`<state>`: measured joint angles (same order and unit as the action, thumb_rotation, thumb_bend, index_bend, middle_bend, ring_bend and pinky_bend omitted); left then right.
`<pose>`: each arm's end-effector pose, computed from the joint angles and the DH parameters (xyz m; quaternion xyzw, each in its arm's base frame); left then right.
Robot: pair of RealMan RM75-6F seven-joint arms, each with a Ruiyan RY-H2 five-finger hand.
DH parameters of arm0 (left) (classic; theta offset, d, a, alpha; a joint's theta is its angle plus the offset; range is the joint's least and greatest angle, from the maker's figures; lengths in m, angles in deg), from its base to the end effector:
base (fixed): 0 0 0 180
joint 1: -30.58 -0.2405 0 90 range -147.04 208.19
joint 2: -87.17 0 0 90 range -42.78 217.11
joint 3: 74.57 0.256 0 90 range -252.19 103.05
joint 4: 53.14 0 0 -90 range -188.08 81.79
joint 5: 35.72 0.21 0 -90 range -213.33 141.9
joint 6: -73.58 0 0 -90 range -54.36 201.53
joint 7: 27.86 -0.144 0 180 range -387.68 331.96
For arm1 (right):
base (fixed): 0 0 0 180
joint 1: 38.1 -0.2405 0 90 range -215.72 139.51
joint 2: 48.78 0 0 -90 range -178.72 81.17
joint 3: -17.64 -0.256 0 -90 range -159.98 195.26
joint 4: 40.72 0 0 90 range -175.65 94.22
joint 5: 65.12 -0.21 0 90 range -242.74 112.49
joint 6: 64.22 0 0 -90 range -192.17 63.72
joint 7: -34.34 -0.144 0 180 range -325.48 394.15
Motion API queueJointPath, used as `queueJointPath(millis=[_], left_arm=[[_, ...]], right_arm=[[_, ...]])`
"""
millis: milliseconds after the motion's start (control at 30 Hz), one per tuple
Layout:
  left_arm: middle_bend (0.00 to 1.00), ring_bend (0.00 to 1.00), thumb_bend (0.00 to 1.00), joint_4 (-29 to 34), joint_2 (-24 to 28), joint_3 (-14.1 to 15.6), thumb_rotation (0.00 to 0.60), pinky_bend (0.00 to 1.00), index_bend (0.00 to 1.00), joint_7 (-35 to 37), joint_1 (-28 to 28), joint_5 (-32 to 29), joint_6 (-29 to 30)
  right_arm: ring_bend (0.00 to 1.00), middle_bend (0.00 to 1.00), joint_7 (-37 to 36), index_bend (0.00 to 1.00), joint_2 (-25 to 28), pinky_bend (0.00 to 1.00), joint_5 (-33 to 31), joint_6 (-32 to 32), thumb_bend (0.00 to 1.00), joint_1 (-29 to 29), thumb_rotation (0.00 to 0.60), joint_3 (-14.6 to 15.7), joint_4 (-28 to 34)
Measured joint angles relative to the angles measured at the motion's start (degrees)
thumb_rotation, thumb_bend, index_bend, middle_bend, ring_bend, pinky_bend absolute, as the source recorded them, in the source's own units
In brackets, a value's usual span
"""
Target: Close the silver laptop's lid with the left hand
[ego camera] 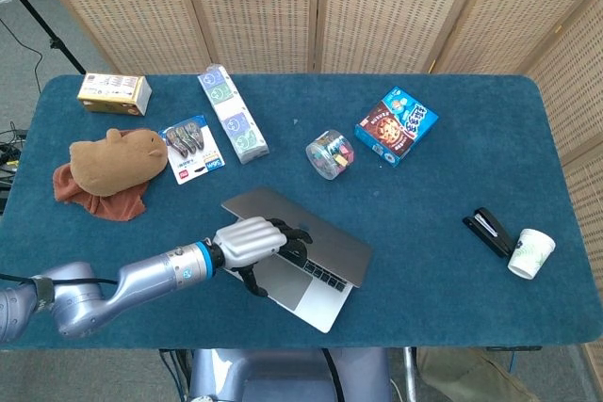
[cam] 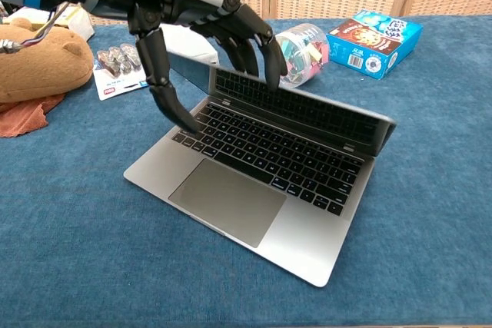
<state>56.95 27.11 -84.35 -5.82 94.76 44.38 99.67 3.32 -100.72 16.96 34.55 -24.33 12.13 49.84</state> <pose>-0.0186 0.3054 0.0490 -0.8535 -0.4124 -0.3030 0.0978 -0.3511 -0.0770 0.2724 0.4092 -0.4403 0.4680 0.6478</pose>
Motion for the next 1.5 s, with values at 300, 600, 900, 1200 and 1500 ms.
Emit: queueJointPath(millis=[300, 600, 900, 1200, 1500], left_arm=[[0.2, 0.22, 0.12, 1.9, 0.0, 1.6, 0.6, 0.18, 0.34, 1.4, -0.9, 1.6, -0.8], [0.2, 0.22, 0.12, 2.1, -1.5, 4.2, 0.6, 0.18, 0.34, 2.0, -1.7, 3.7, -1.4], [0.2, 0.22, 0.12, 1.0, -3.9, 6.9, 0.6, 0.18, 0.34, 2.1, -2.8, 4.9, -1.4], [0.2, 0.22, 0.12, -0.7, -6.4, 9.9, 0.6, 0.18, 0.34, 1.0, -3.9, 5.7, -1.5], [0.2, 0.22, 0.12, -3.5, -9.3, 12.3, 0.6, 0.18, 0.34, 0.3, -5.6, 5.0, -1.1]], right_arm=[[0.0, 0.0, -0.3, 0.02, 0.0, 0.0, 0.0, 0.1, 0.19, 0.2, 0.6, -0.1, -0.1], [0.0, 0.0, -0.7, 0.02, 0.1, 0.0, 0.3, 0.3, 0.19, 0.3, 0.6, -0.1, -0.1], [0.0, 0.0, -0.9, 0.02, 0.2, 0.0, 0.4, 0.2, 0.19, 0.3, 0.6, -0.1, -0.1], [0.0, 0.0, -0.8, 0.02, 0.2, 0.0, 0.6, 0.3, 0.19, 0.3, 0.6, 0.0, 0.0], [0.0, 0.0, -0.8, 0.02, 0.1, 0.0, 0.8, 0.3, 0.19, 0.3, 0.6, 0.0, 0.0]])
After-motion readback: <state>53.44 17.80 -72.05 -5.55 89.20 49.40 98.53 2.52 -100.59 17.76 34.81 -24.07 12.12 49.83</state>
